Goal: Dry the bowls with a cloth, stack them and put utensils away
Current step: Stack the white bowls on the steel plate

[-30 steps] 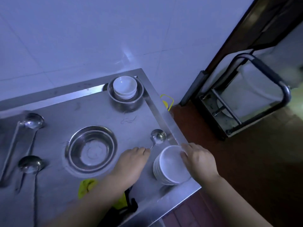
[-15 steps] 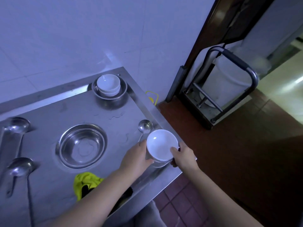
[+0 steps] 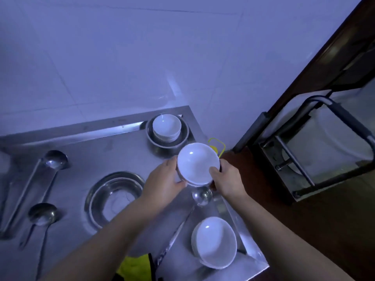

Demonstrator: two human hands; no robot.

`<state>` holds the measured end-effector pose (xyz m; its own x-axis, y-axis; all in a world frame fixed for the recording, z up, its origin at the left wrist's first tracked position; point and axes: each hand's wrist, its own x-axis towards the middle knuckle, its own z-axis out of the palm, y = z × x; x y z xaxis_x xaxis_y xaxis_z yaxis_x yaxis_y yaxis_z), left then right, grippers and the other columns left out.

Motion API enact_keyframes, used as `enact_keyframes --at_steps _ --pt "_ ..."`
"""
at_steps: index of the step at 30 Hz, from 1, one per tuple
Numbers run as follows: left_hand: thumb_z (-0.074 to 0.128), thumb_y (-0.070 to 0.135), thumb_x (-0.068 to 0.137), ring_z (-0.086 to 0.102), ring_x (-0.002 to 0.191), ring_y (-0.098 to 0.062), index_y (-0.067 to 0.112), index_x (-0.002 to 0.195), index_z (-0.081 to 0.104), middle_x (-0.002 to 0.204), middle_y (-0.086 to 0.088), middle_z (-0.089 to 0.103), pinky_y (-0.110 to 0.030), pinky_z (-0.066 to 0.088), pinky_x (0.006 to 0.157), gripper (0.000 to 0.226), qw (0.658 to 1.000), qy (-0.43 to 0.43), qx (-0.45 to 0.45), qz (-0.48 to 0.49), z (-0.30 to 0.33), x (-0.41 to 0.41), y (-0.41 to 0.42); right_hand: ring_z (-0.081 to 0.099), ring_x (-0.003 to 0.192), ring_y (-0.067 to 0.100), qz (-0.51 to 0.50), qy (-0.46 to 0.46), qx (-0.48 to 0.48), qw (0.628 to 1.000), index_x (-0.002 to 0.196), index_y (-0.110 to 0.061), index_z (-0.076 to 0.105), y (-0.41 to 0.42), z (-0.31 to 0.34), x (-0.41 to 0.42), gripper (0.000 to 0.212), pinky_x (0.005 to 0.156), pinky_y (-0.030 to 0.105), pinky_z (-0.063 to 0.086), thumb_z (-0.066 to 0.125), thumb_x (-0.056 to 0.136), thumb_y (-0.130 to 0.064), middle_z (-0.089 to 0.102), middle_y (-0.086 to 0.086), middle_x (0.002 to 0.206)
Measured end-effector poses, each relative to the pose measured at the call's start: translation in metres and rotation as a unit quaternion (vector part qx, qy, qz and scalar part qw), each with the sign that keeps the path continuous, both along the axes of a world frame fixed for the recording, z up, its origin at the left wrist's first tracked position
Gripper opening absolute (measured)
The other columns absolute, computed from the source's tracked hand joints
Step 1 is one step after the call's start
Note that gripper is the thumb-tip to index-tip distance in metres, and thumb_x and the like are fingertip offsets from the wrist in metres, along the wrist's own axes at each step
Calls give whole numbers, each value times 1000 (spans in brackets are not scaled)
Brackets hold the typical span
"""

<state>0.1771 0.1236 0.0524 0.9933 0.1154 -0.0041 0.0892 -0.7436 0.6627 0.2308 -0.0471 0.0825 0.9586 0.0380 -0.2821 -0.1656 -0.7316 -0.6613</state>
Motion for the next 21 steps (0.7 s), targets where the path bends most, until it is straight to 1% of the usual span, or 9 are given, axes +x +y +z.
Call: enact_keyframes --at_steps 3,5,7,9,12,14,16,18,21 --pt "67 35 74 58 103 -22 30 128 46 117 2 59 -34 48 81 58 998 16 -5 52 -4 43 23 61 57 24 39 10 25 999 86 -7 54 29 -5 54 10 59 34 49 49 86 -15 65 18 75" --pt "68 33 75 58 100 -24 28 122 49 115 3 60 -33 47 77 51 996 20 -8 89 -7 71 36 60 46 22 52 16 51 997 85 -6 53 49 -13 89 9 54 34 51 48 85 -14 64 21 72" --pt "71 27 75 57 100 -27 21 120 52 115 -1 61 -31 44 75 48 993 17 -3 116 -12 98 48 63 51 27 74 10 51 996 82 -8 52 68 -25 123 16 59 41 55 46 80 -23 64 17 67" --pt "69 21 76 56 104 -29 19 125 52 119 -5 61 -32 44 77 52 990 9 15 137 -19 120 59 64 66 36 88 7 52 995 81 -8 51 84 -36 152 28 66 47 54 42 71 -33 65 18 71" --pt "67 18 76 57 105 -27 24 131 49 119 -2 62 -30 43 76 58 986 -8 10 166 -31 144 69 62 80 36 124 4 36 992 82 -10 49 101 -46 182 26 73 41 51 40 75 -33 66 19 83" --pt "67 16 76 56 106 -28 23 129 50 119 -3 61 -27 39 73 56 984 -3 5 179 -39 156 73 62 79 35 142 -8 39 989 83 -13 50 108 -55 196 29 72 40 51 37 73 -36 65 16 81" --pt "67 15 77 55 107 -27 22 128 50 121 -3 60 -26 35 72 54 981 15 12 195 -47 164 77 63 76 37 163 -9 48 985 87 -14 53 113 -67 208 33 73 46 53 36 72 -38 64 14 80" --pt "66 15 77 56 106 -26 22 128 51 121 -2 60 -25 36 72 54 978 20 12 206 -55 168 80 64 75 38 178 -3 49 983 84 -17 51 117 -77 217 26 72 49 54 37 74 -37 62 12 79" --pt "66 15 76 56 106 -25 22 130 50 122 -2 61 -25 37 73 57 978 20 5 206 -66 173 81 62 76 38 203 -24 29 979 84 -17 47 120 -84 225 17 71 43 52 37 82 -31 61 13 79"
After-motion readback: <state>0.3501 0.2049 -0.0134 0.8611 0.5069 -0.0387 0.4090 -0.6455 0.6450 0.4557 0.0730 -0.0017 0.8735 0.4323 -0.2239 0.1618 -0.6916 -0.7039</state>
